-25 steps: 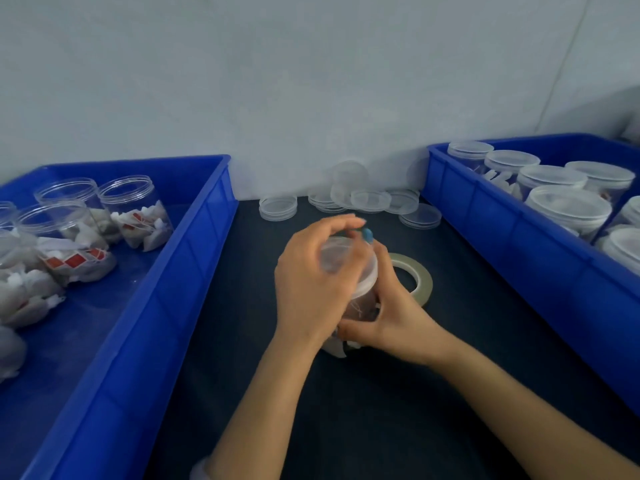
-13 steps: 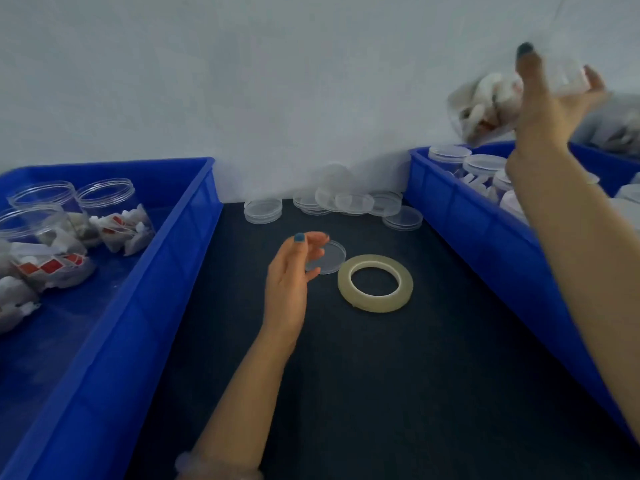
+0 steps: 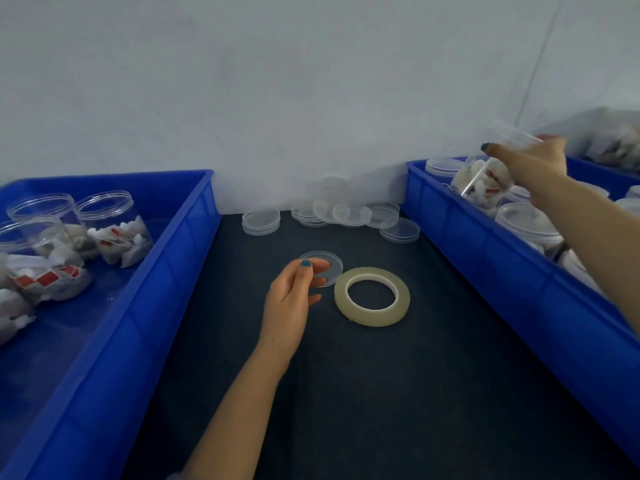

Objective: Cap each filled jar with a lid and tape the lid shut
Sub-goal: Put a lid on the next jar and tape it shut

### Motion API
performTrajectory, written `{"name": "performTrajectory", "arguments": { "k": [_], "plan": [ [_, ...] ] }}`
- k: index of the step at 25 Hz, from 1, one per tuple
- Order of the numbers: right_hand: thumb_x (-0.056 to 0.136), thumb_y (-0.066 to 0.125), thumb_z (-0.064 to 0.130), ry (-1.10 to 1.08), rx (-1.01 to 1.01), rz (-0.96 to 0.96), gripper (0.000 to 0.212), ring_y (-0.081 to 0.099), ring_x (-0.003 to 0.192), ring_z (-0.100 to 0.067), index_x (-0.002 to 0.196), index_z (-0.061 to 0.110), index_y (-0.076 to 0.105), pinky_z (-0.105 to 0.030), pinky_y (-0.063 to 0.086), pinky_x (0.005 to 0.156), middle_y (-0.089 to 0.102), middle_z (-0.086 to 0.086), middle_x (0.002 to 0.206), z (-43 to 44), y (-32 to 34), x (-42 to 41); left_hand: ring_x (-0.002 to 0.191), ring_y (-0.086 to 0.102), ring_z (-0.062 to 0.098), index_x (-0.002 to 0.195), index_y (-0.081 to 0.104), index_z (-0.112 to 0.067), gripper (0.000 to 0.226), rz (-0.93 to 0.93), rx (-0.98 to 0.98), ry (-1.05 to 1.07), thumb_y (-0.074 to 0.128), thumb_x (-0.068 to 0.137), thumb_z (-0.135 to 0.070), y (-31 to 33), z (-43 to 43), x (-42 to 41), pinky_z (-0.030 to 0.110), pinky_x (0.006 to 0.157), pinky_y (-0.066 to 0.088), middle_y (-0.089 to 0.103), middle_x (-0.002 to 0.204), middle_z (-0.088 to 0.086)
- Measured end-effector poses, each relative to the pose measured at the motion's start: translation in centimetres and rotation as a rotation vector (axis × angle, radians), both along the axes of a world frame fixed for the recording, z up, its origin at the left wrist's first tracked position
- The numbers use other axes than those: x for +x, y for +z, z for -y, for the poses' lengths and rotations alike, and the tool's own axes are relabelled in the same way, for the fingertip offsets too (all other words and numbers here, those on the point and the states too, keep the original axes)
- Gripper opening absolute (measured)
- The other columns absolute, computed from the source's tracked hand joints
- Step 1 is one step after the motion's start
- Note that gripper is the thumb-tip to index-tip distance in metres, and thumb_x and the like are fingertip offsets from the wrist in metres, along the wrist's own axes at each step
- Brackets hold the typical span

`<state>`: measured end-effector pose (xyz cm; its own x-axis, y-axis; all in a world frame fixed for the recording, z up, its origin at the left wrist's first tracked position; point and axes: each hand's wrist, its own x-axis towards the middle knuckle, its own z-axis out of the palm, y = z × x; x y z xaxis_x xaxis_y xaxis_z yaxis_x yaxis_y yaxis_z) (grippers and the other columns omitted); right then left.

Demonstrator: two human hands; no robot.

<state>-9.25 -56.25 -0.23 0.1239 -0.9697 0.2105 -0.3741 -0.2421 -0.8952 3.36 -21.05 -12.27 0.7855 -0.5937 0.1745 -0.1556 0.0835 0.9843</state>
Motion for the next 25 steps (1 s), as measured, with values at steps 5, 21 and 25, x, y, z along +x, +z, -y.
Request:
{"name": "performTrajectory", "arguments": {
  "k": [5, 21, 25],
  "plan": [
    [0.066, 0.089, 0.045, 0.103, -0.134, -0.377, 0.104, 0.048, 0.124, -0.036, 0.142, 0.003, 0.031, -0.044, 0.043, 0.095, 0.046, -0.019, 0.138, -0.1, -1.9, -0.3, 0.099, 0.066, 0.001, 0.102, 0.069, -0.024, 0.028, 0.053, 0.039, -0.006, 0.041, 0.106, -0.026, 0.0, 0.0, -0.1, 0.028, 0.086, 0.056, 0.070, 0.108, -0.016],
    [0.101, 0.030, 0.047, 0.253, -0.562, -1.251, 0.059, 0.016, 0.147, -0.037, 0.141, 0.008, 0.049, -0.052, 0.013, 0.120, 0.033, -0.019, 0.156, -1.1, -2.4, 1.0, 0.095, 0.059, 0.003, 0.111, 0.063, -0.032, 0.018, 0.375, 0.356, 0.017, 0.049, 0.101, -0.026, 1.4, -2.2, -1.2, 0.027, 0.082, 0.051, 0.064, 0.110, -0.017],
    [0.097, 0.053, 0.027, 0.716, -0.817, -1.009, 0.050, 0.022, 0.148, -0.026, 0.144, 0.011, 0.045, -0.032, 0.017, 0.115, 0.042, -0.008, 0.152, -13.1, -1.3, 4.9, 0.107, 0.054, -0.001, 0.113, 0.059, -0.037, 0.024, 1.042, 0.535, 0.215, 0.046, 0.094, -0.044, 4.9, -8.3, -4.3, 0.022, 0.082, 0.047, 0.060, 0.112, -0.022]
  ]
}}
